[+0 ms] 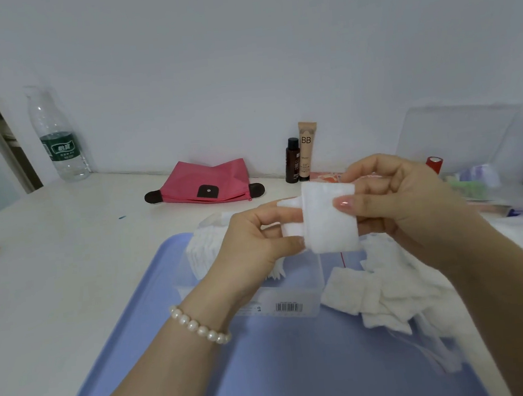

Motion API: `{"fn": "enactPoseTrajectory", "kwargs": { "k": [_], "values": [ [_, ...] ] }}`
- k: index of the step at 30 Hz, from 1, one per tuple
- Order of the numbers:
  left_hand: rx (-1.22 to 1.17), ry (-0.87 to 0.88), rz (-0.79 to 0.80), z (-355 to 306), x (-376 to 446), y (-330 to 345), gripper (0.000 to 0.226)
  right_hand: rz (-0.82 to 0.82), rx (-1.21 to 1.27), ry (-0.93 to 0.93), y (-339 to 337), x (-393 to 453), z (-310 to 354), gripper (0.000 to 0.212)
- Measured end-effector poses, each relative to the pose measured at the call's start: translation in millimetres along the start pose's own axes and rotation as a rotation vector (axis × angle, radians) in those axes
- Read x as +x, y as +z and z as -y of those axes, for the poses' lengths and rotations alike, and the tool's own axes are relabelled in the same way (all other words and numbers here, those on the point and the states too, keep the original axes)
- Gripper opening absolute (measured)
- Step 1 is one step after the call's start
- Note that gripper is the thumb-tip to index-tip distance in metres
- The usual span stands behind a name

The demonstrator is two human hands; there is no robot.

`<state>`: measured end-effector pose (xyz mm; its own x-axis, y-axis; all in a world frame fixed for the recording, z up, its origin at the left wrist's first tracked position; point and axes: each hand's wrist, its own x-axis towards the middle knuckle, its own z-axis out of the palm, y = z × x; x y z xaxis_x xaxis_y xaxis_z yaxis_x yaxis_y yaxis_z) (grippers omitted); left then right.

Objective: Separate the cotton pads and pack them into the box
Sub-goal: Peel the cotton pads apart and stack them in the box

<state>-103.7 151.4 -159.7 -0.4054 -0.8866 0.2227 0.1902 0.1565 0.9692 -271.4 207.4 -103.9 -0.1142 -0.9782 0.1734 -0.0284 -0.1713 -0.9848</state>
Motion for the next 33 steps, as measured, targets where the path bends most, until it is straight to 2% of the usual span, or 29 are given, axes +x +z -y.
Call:
{"fn": "enactPoseTrajectory", "kwargs": {
  "k": [9,13,16,19,23,25,27,29,30,31,33],
  "values": [
    [0.008,0.001,0.066,3.6,0.3,0.6,0.035,-0.15,-0.245,-0.104,12.3,4.3,-16.9,0.027],
    [-0.127,-0.044,0.077,2.0,1.3,2.0,0.025,-0.191,-0.31,-0.14,17.4,3.7,-17.9,0.027],
    [-0.076,-0.033,0.035,1.2,0.5,4.1,0.029,-0.204,-0.376,-0.146,19.6,4.5,-22.1,0.027],
    [0.001,-0.029,-0.014,1.7,-0.8,5.5,0.02,-0.185,-0.348,-0.127,17.7,5.7,-24.6,0.026],
    [-0.014,-0.055,-0.073,-0.2,-0.1,5.4,0.026,-0.192,-0.329,-0.06,2.9,11.4,-26.4,0.012],
    [-0.018,-0.044,-0.143,-1.8,1.6,2.3,0.029,-0.207,-0.546,-0.059,-8.2,15.6,-29.7,0.016],
    [0.008,-0.015,-0.19,-3.0,2.7,-0.8,0.03,-0.02,-0.92,0.015,-9.7,14.8,-33.8,0.016],
    [0.032,-0.001,-0.194,-1.7,3.3,-3.1,0.032,0.215,-1.282,0.097,-2.0,11.0,-44.0,0.006],
    [0.048,-0.009,-0.185,-1.5,3.0,-3.5,0.037,0.275,-1.44,0.096,3.2,8.5,-50.6,0.014],
    [0.066,-0.022,-0.176,-0.8,2.8,-3.9,0.042,0.306,-1.59,0.092,8.0,6.3,-55.1,0.021],
    [0.085,-0.049,-0.159,-0.2,2.7,-3.0,0.048,0.291,-1.795,0.025,12.3,4.1,-61.3,0.02]
  ]
}}
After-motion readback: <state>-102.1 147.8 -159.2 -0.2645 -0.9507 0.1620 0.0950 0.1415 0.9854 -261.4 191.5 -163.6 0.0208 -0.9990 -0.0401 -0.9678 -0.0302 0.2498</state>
